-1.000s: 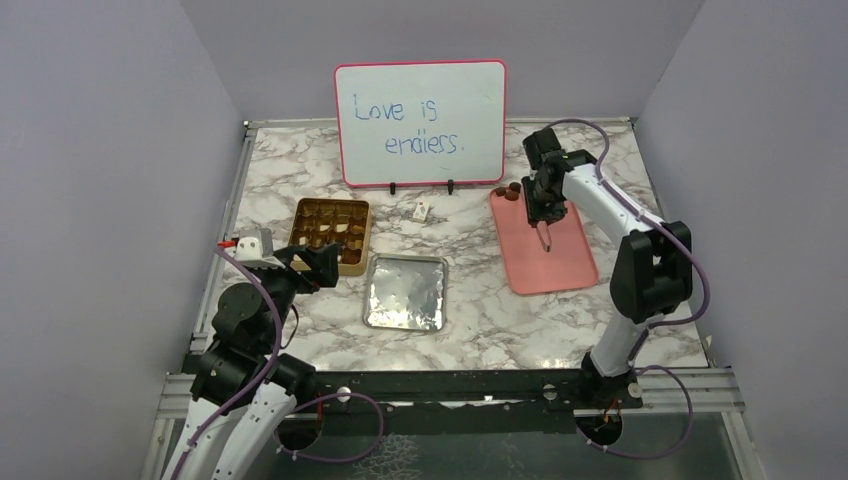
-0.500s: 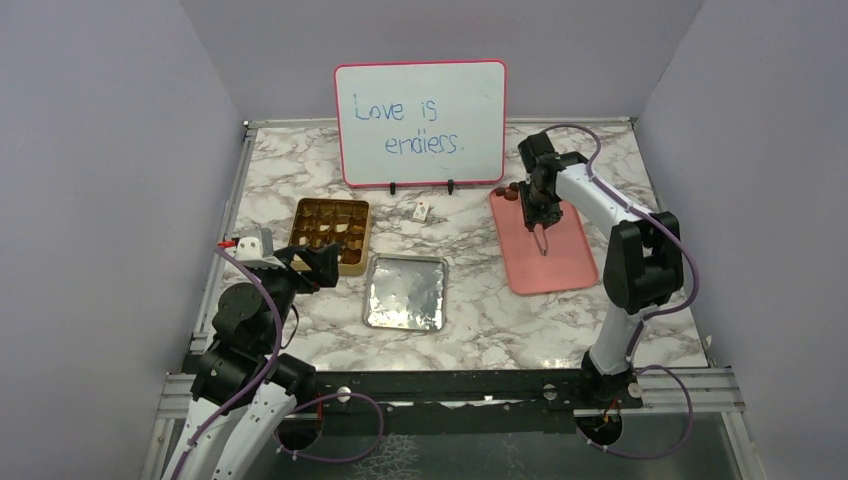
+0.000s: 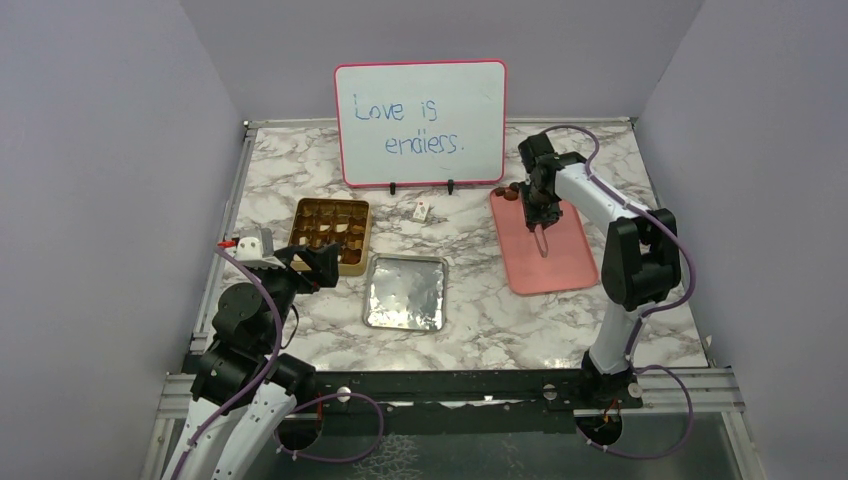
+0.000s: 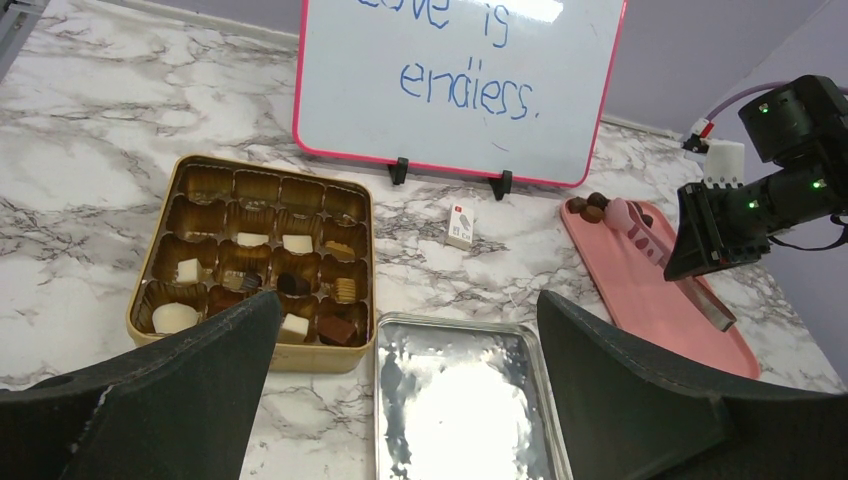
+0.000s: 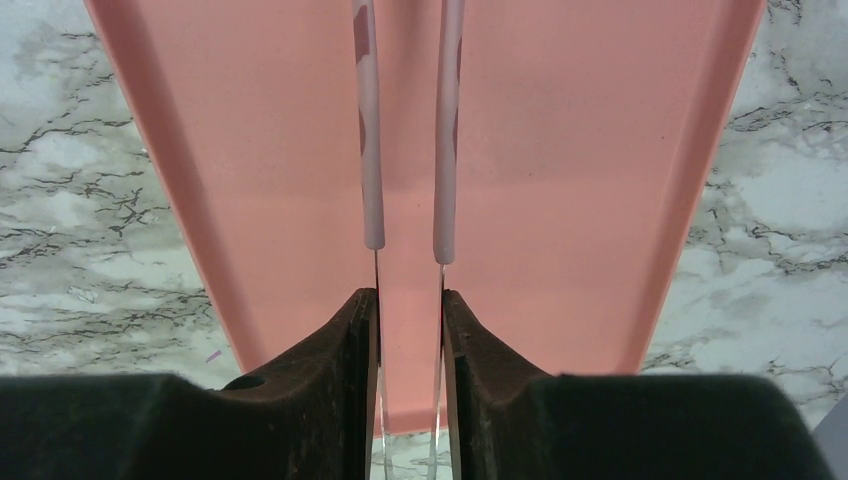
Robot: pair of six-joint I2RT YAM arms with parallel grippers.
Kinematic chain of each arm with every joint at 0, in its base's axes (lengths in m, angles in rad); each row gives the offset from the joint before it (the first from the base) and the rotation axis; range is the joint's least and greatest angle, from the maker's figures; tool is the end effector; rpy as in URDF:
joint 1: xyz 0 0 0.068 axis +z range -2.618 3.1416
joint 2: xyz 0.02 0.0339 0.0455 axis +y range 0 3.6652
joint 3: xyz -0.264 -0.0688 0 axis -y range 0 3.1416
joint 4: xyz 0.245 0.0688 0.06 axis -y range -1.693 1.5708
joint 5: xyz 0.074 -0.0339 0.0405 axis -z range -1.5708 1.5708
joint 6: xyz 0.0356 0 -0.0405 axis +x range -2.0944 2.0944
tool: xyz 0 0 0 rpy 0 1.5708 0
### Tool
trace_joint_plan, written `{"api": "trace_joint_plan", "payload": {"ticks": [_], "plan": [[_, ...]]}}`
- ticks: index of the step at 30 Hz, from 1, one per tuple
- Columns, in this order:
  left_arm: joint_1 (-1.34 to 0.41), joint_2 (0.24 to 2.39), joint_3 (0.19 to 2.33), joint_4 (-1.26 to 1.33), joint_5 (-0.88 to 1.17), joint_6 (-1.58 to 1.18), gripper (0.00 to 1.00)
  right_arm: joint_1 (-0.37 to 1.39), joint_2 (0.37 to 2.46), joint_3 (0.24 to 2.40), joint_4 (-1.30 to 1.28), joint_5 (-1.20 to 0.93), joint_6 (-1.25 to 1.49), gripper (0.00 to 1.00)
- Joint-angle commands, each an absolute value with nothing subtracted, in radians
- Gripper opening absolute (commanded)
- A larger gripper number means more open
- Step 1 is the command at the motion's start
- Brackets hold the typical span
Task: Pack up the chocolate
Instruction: Pick up the fake chocolate from the plate.
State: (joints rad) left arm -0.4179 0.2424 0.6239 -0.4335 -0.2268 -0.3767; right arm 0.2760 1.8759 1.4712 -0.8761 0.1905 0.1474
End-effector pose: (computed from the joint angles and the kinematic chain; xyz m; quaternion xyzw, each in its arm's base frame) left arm 0.0739 -0.0241 0.3181 -0.0630 0.7220 -0.1890 0.6625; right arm 0.3668 0.0969 0.2196 -0.0496 0.9839 -0.0618 0.1604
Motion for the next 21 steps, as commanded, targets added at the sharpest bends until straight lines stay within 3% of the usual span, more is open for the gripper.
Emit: {"api": "trace_joint_plan", "payload": {"ticks": [1, 21], "plan": [[-0.41, 0.233, 0.615, -0.402, -0.21, -0.364, 0.99, 0.27, 1.876, 1.483, -0.845, 0.17, 0.129, 0.29], [-0.407, 0.237, 0.614, -0.398, -0.214, -0.362, 0.99, 0.271, 1.714, 1.382, -0.88, 0.151, 0.138, 0.21]]}}
